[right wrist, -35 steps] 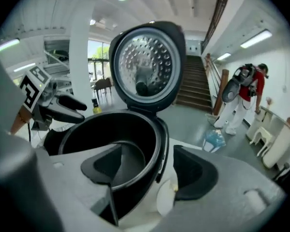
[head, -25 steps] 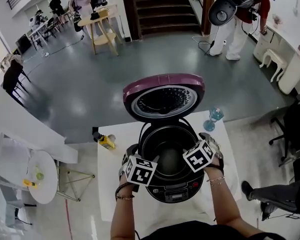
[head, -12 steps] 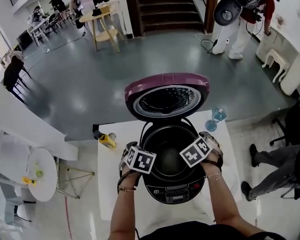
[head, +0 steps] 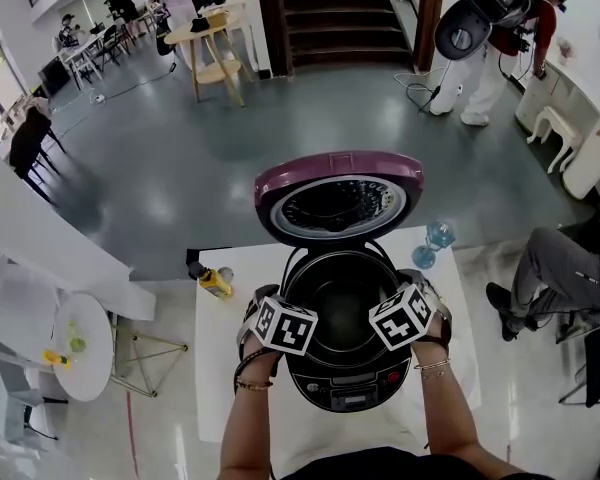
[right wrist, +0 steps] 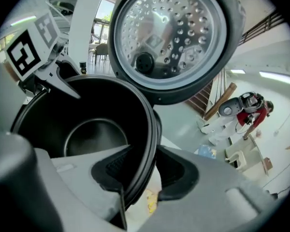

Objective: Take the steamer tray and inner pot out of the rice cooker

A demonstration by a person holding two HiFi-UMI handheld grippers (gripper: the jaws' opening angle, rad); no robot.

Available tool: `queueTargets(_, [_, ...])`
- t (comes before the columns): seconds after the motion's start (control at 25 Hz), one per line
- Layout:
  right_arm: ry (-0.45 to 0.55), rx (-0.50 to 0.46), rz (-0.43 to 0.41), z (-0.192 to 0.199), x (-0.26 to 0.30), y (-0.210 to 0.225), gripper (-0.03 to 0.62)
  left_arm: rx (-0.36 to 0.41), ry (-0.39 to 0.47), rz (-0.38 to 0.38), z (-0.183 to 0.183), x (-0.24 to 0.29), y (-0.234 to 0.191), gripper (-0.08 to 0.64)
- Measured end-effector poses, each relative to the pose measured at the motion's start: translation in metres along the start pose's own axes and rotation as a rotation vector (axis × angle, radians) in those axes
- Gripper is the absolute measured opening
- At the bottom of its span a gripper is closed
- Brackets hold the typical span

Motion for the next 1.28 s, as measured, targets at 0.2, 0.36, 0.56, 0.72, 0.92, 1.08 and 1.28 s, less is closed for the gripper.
queueTargets(0.2, [0.116, 0.058, -0.006, -0.018, -0.030, 0.001, 0.049, -0.054, 0.041, 0.037, -0.006, -0.017, 0.001, 0.176])
queueTargets(0.36, [0.226, 0.131, -0.002, -0.028, -0.052, 0.007, 0.017, -0.110, 0.085, 0.085, -0.008, -0.030, 0.006, 0.129])
queueTargets(0.56, [0.350, 0.177, 0.013, -0.040, -0.077, 0.010, 0.009, -0.202, 0.153, 0.157, -0.015, -0.055, 0.010, 0.051])
queueTargets(0.72, [0.450, 0.137, 0.065, -0.056, -0.107, 0.008, 0.012, -0.205, 0.188, 0.134, -0.014, -0.072, 0.008, 0.028])
queueTargets(0.92, [0.568, 0.051, 0.143, -0.080, -0.154, 0.002, 0.015, -0.304, 0.299, 0.142, -0.018, -0.106, -0.001, 0.017])
queueTargets(1.08, [0.667, 0.003, 0.159, -0.103, -0.188, -0.010, 0.018, -0.332, 0.374, 0.070, -0.017, -0.144, -0.015, 0.011])
queueTargets(1.28, [0.795, -0.040, 0.127, -0.130, -0.229, -0.038, 0.018, -0.385, 0.480, -0.020, 0.001, -0.203, -0.036, 0.008])
Point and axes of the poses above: the fingertips, and each gripper's own axes: x forward along the fingers, y to its right, z out of its underside, the point moved 2 cm from there along -x, backward along the fingers, and after that the axes turned 4 degrees about -x, right-handed, at the moved point
